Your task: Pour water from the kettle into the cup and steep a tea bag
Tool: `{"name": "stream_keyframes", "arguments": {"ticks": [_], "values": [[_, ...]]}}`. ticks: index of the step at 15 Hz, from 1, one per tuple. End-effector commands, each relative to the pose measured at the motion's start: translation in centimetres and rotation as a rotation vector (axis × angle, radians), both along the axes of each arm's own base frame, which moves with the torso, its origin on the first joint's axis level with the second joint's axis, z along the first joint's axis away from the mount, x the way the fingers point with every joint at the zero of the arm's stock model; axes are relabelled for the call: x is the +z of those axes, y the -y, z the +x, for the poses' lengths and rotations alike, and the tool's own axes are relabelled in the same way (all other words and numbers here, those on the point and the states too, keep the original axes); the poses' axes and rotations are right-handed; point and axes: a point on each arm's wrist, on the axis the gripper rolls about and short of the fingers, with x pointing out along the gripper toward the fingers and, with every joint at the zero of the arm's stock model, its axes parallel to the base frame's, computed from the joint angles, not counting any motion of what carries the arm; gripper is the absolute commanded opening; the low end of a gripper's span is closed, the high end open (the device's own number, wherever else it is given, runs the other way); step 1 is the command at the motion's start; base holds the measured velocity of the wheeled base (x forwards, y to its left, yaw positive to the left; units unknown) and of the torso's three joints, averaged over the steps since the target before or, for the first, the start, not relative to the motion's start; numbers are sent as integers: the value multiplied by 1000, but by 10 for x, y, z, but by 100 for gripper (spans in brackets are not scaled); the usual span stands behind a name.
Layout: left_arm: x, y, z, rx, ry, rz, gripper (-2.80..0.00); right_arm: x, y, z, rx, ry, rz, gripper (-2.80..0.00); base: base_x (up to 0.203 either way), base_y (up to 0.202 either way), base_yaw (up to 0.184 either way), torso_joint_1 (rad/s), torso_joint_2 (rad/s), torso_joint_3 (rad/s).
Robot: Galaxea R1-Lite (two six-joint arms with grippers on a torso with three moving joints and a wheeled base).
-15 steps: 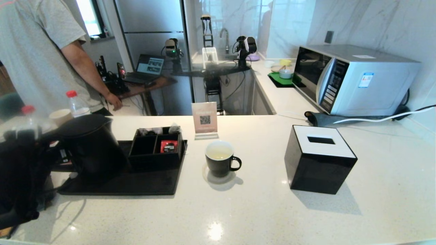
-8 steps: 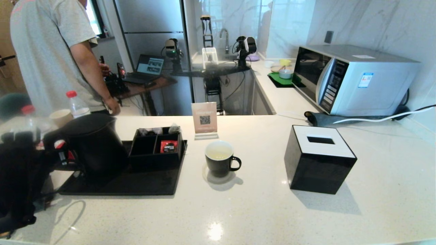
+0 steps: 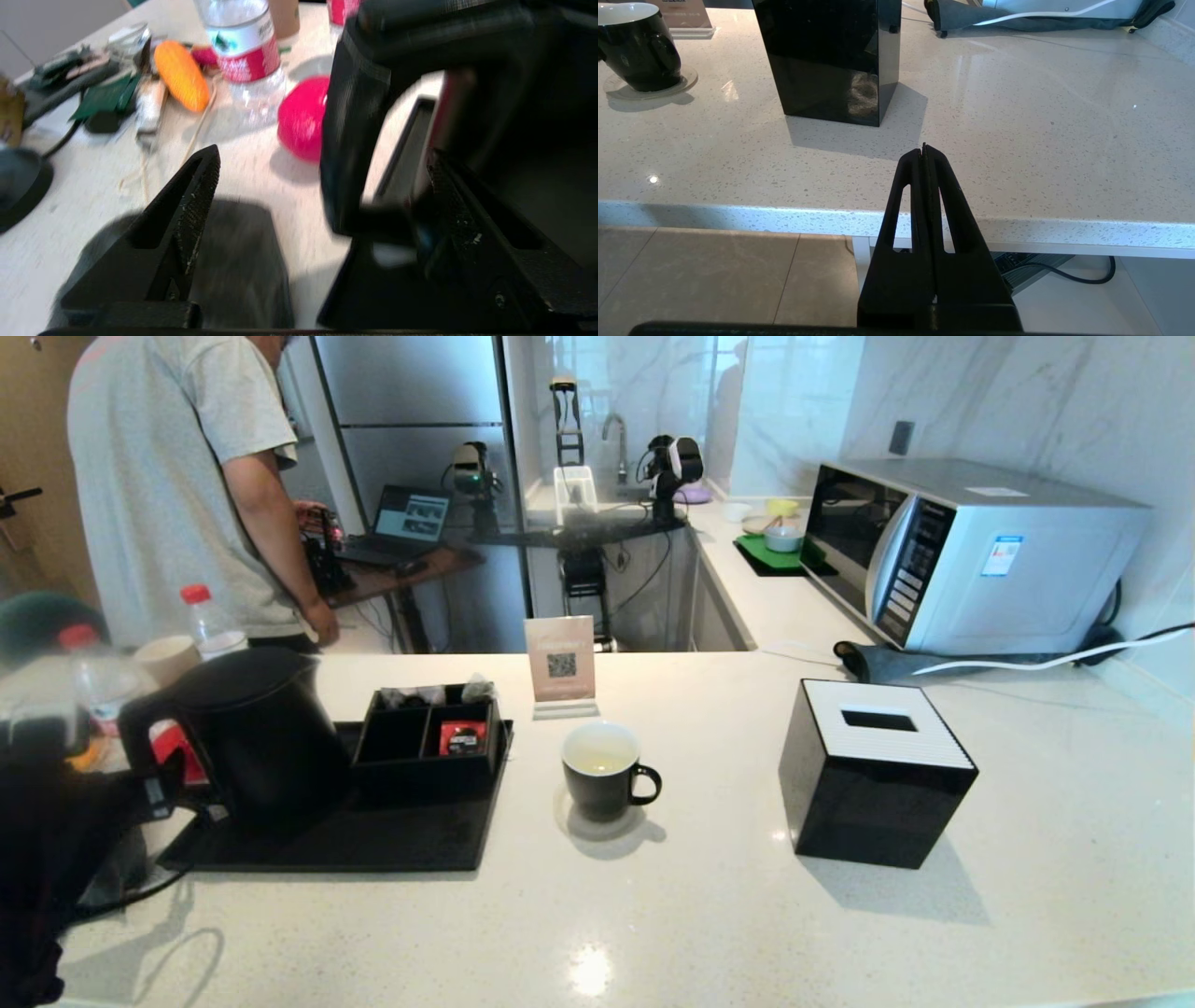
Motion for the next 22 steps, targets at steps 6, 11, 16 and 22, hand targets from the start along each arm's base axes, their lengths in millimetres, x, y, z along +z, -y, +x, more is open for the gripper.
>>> {"name": "stream_keyframes", "arguments": {"ticks": [6,11,16,22], "values": [[18,23,-52,10,28,14,-280,0,0,0,1,-1,-1,-280,0,0,0,0,0,0],[27,36,-79,3,49,27,-280,0,0,0,0,-1,-1,-280,0,0,0,0,0,0],[42,41,-89,0,123,64,-280,0,0,0,1,-1,-1,-280,0,0,0,0,0,0],[56,59,-94,-89,194,96,-280,0,0,0,1,-1,-1,-280,0,0,0,0,0,0]]}}
